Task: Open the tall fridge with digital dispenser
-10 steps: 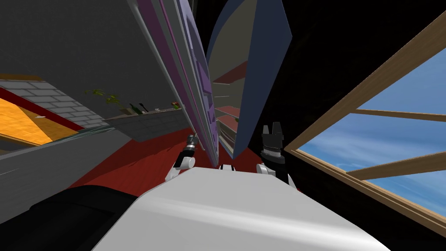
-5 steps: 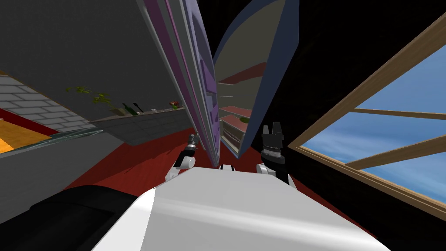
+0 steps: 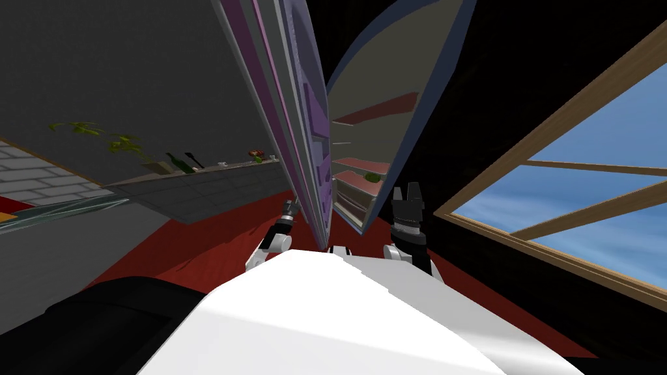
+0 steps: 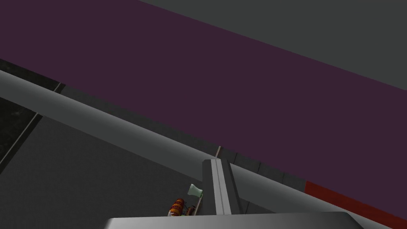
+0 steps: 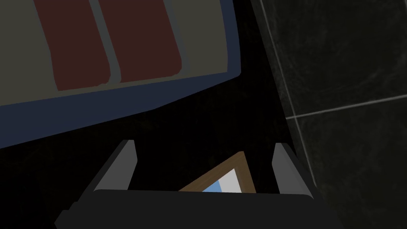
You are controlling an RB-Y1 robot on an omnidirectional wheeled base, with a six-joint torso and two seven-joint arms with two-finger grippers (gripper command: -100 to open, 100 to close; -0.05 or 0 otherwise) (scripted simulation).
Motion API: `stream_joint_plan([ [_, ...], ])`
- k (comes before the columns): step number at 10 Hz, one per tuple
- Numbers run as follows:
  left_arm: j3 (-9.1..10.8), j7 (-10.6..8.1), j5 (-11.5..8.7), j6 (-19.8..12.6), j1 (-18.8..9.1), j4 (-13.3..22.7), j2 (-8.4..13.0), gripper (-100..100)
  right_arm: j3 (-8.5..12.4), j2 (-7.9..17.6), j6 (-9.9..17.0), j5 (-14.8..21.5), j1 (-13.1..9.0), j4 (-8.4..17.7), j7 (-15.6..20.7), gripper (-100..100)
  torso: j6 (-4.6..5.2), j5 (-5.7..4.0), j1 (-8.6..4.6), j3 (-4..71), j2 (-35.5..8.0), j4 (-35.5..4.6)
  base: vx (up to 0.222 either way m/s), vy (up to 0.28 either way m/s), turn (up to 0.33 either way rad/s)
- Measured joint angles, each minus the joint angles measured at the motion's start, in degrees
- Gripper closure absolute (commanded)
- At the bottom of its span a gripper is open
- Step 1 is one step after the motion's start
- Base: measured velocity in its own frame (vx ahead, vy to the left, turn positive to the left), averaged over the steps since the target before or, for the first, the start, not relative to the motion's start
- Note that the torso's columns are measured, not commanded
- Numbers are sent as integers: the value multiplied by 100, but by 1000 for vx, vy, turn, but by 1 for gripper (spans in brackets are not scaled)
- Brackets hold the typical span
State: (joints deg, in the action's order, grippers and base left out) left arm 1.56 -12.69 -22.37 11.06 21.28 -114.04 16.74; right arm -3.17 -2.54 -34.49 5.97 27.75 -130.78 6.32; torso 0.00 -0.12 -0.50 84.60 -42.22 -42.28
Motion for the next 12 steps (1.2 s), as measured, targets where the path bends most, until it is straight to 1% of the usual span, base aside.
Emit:
stream_joint_plan([
  [2, -32, 8, 35, 127, -77, 205, -33, -100, -1, -1, 0, 0, -1, 0, 0, 0, 22, 8, 8, 5, 13, 14, -25, 49, -58],
  [5, -168, 41, 109, 297, -143, 492, -132, -100, -1, -1, 0, 0, 0, 0, 0, 0, 2, 17, 62, 12, 19, 9, -17, 30, -44],
  [8, -247, 55, 167, 511, -265, 776, -193, -100, -1, -1, 0, 0, -1, 0, 0, 0, 7, 31, 68, 11, 24, 29, -20, 50, -52],
  [10, -300, 67, 196, 584, -283, 902, -227, -100, -1, -1, 0, 0, 0, 0, 0, 0, -4, 26, 67, 15, 26, 24, -14, 24, -14],
  [12, -360, 64, 227, 692, -296, 1101, -250, -100, -1, -1, 0, 0, 0, 0, 0, 0, 6, 15, 51, 1, 3, 7, -14, 40, -43],
])
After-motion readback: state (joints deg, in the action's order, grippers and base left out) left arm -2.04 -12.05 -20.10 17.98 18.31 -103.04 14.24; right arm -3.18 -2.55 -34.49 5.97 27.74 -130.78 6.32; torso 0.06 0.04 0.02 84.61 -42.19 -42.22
